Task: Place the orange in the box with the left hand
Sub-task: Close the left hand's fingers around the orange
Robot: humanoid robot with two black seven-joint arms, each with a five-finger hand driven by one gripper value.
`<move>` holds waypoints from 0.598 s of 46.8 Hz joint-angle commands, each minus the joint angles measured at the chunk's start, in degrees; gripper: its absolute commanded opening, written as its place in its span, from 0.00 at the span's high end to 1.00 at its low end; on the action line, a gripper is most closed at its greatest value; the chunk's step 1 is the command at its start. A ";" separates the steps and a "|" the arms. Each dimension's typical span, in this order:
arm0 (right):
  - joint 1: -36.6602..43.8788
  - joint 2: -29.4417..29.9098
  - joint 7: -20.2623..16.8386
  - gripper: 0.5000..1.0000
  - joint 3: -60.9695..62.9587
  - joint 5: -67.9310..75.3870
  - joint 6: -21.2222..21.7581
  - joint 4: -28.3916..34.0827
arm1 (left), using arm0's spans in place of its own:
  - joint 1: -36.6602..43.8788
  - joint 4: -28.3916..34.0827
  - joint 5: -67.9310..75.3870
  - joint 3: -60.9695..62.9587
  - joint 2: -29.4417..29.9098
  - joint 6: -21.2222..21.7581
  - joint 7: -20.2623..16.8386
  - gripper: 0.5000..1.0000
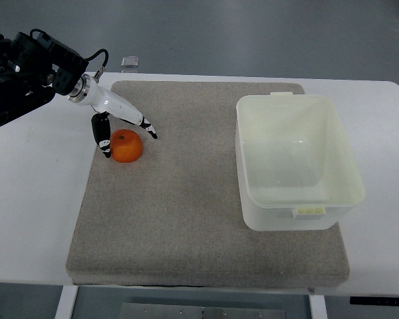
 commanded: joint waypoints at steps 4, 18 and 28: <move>0.00 0.00 0.00 0.15 0.00 0.00 0.00 0.00 | 0.06 -2.15 0.17 0.12 0.24 0.00 0.00 0.01; 0.00 0.00 0.00 0.15 0.00 0.00 0.00 0.00 | 0.15 -2.07 2.19 0.21 0.33 0.09 0.00 0.06; 0.00 0.00 0.00 0.15 0.00 0.00 0.00 0.00 | 0.24 -1.98 3.16 0.21 0.33 0.09 0.00 0.28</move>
